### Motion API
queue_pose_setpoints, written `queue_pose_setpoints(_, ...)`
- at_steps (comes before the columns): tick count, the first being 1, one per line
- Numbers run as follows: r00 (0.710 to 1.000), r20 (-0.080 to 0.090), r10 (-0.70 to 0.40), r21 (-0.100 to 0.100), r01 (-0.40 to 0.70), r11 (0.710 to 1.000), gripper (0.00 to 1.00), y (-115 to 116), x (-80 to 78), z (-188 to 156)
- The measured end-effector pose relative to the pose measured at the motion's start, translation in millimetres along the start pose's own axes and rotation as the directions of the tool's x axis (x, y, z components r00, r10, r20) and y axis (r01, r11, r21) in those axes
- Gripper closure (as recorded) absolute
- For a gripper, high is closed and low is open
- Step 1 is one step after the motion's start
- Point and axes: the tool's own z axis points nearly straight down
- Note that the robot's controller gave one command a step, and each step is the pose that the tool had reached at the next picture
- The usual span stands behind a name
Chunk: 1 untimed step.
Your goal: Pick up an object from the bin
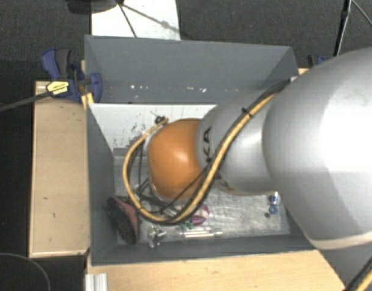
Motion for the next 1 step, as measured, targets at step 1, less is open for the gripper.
queue_pose_setpoints(1, 0.99, 0.006, 0.138, -0.003, -0.138, 0.99, 0.0, -107.8, -0.3, 16.9)
